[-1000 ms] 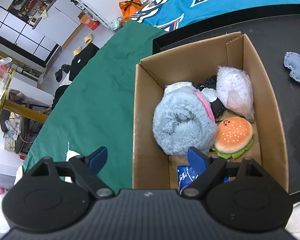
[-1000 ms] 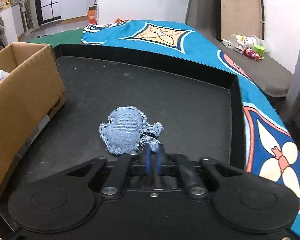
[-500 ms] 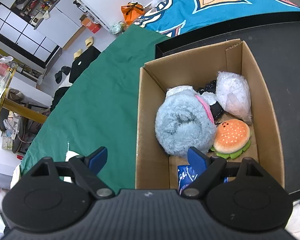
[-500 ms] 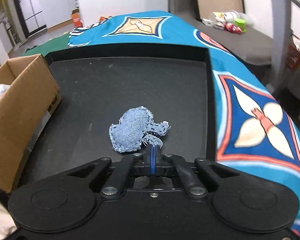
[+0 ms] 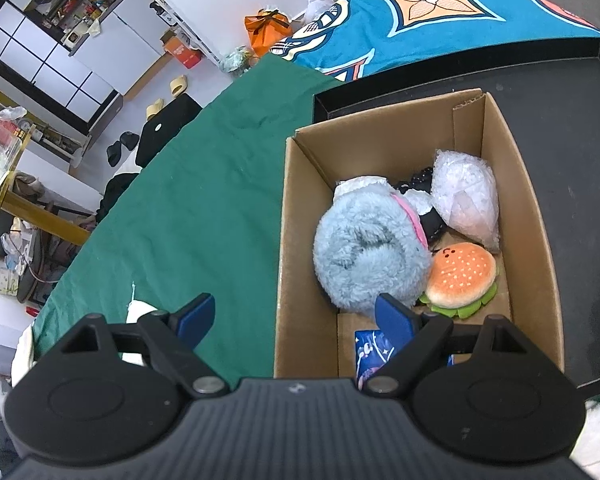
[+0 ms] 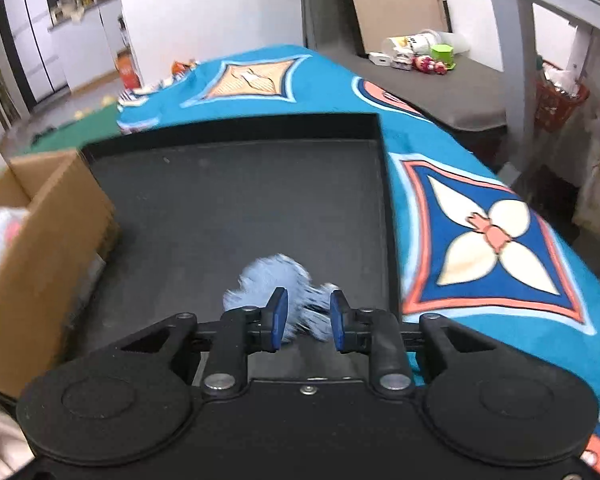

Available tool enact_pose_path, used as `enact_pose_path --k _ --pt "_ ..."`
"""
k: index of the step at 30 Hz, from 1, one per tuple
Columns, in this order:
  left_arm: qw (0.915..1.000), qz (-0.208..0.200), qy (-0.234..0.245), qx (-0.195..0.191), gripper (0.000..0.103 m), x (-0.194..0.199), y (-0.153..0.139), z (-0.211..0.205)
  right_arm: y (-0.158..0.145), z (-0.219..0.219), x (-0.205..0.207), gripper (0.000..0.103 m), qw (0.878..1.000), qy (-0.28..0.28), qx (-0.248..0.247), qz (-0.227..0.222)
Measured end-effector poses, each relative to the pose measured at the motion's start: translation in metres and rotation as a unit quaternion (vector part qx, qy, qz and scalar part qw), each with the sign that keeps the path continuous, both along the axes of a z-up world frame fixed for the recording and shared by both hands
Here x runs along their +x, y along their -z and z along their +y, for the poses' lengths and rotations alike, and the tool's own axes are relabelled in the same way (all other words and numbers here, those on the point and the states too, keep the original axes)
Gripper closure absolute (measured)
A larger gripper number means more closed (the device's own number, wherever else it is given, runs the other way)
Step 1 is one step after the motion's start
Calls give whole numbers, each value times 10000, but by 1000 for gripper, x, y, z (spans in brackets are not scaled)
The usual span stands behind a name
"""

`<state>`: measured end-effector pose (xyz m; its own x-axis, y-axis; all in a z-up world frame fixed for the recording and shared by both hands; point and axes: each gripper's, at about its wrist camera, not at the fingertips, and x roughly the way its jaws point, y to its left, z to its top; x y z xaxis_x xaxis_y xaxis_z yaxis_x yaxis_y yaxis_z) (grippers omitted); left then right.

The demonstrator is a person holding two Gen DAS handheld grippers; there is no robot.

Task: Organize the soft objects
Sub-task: 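Lower the right gripper onto the denim plush and close on it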

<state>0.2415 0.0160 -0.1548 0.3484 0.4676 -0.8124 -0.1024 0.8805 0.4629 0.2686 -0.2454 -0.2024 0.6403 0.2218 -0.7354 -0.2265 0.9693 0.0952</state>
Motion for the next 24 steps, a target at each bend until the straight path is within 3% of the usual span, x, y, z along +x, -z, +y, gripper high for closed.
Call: enact_pose_path --k 8,10,12,16,24 --pt "9999 -18 -68 -114 17 2 1 3 4 20 11 77 9995 -154 261 103" --pt "9999 -1 -66 -122 17 3 2 3 7 22 12 63 9997 -114 182 120" --pt "9999 17 -53 -114 17 4 3 3 9 23 14 55 9997 -97 195 141" --pt "9999 71 -23 -89 17 6 5 1 16 26 16 55 9994 -199 197 195" --pt "9999 117 -30 -118 17 8 8 1 28 37 12 53 9992 -299 -249 100"
